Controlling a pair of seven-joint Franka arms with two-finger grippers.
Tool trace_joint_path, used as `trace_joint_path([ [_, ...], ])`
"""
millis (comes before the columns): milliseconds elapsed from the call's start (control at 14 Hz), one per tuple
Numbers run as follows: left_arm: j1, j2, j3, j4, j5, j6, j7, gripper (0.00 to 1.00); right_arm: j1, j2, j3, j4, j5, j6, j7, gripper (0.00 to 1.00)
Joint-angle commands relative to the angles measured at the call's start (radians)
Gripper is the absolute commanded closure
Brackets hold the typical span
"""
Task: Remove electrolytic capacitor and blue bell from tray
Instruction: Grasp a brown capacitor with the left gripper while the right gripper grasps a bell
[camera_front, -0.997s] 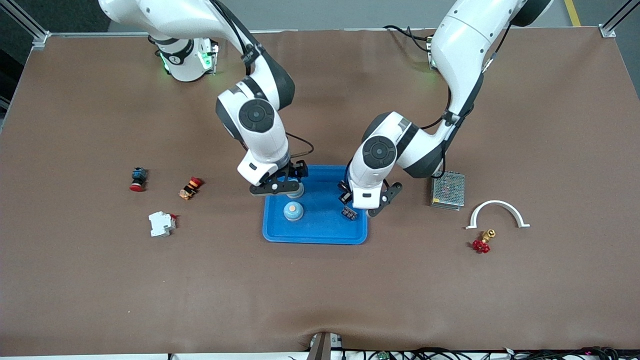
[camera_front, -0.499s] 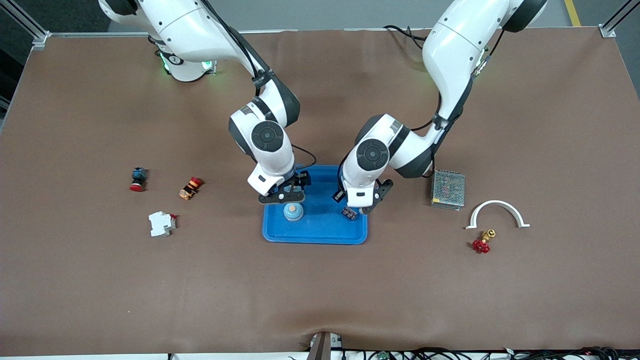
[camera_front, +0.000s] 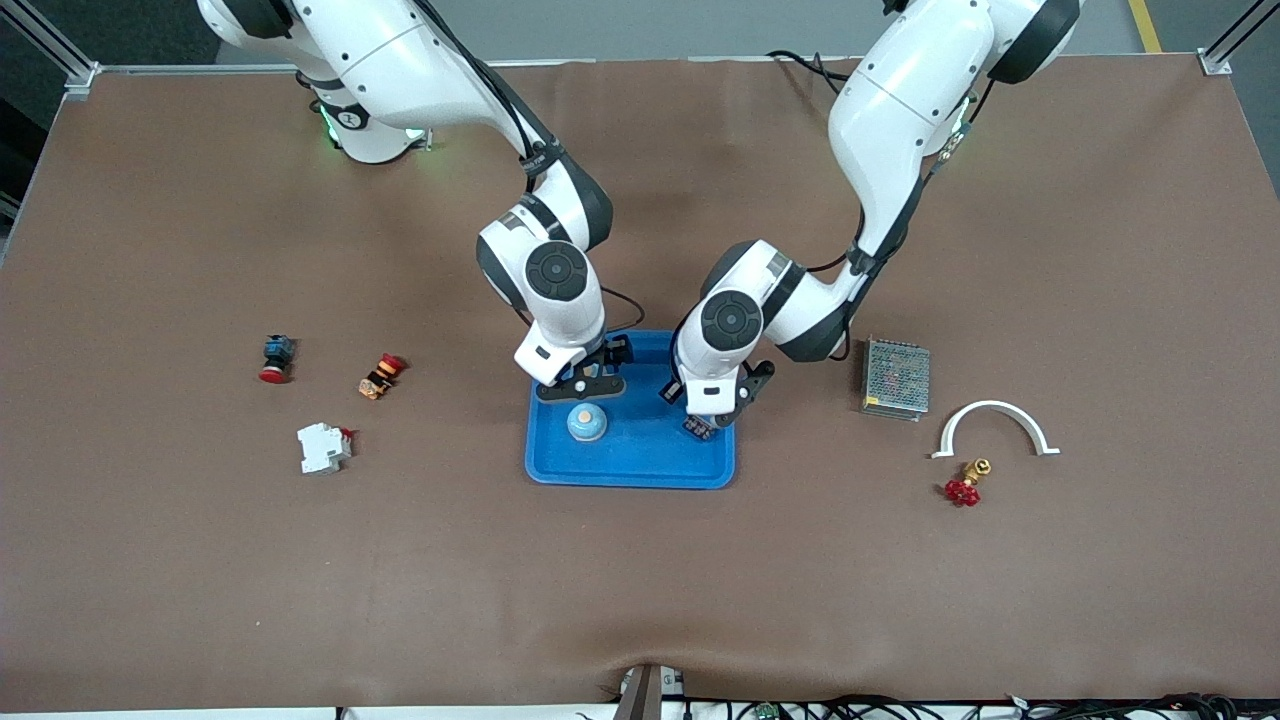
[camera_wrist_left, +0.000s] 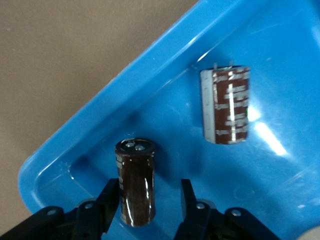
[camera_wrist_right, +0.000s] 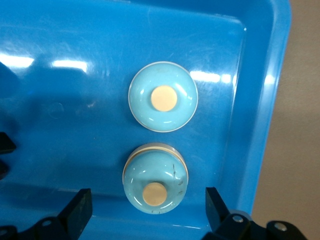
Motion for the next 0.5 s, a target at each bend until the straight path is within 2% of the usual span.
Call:
trace_joint_path([
  [0,-0.01,0.0,0.006,0.005,-0.01,0.001,-0.008,0.81,0.015,0.019,-0.012,0.008,0.005,0.009,0.007,0.0],
  [71,-0.01,-0.006,0.008,0.005,-0.007,-0.004,-0.005,1.0,0.015,0.027,-0.012,0.008,0.003,0.012,0.007,0.0],
  [427,0.013,-0.106,0.022,0.024,-0.002,-0.117,0.01,1.0,0.015,0.048,-0.012,0.008,0.0,0.038,0.007,0.0],
])
